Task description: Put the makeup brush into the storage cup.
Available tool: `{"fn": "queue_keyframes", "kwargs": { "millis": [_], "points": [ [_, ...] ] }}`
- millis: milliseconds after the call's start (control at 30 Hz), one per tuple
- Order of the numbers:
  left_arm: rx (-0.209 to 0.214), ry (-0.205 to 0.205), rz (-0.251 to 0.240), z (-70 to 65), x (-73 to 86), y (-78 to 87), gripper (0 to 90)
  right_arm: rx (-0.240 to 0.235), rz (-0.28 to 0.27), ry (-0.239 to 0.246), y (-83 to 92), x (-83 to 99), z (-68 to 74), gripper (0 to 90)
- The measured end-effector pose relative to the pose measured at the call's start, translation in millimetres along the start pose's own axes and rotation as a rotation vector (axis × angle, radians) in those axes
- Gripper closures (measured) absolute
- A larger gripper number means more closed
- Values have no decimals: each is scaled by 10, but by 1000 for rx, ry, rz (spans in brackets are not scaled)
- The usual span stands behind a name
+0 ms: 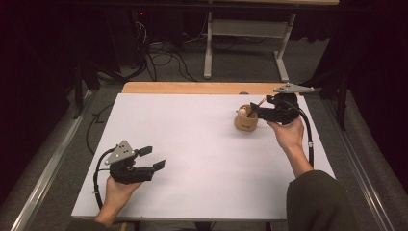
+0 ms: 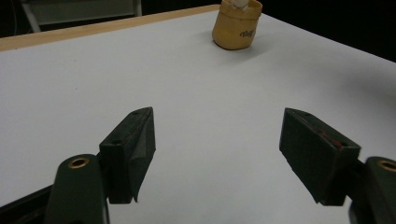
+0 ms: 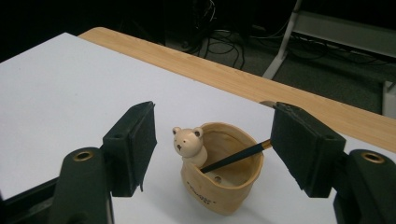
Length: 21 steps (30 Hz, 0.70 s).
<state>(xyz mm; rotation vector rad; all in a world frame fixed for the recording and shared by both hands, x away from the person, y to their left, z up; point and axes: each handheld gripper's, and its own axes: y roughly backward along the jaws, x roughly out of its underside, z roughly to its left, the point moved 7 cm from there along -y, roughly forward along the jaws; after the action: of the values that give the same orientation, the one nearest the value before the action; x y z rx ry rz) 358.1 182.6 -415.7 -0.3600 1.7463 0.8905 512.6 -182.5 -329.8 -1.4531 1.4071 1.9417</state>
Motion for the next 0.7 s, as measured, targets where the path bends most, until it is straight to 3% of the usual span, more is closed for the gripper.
{"fn": "queue_keyframes", "kwargs": {
  "millis": [300, 400, 700],
  "points": [
    [3, 4, -4, 0, -4, 5, 269, -22, -28, -6, 90, 1, 68, 328],
    [4, 4, -5, 0, -5, 5, 268, -16, -22, 23, 110, 27, 102, 328],
    [4, 4, -6, -1, -6, 4, 265, -30, -42, 30, 175, 45, 160, 328]
  ]
}}
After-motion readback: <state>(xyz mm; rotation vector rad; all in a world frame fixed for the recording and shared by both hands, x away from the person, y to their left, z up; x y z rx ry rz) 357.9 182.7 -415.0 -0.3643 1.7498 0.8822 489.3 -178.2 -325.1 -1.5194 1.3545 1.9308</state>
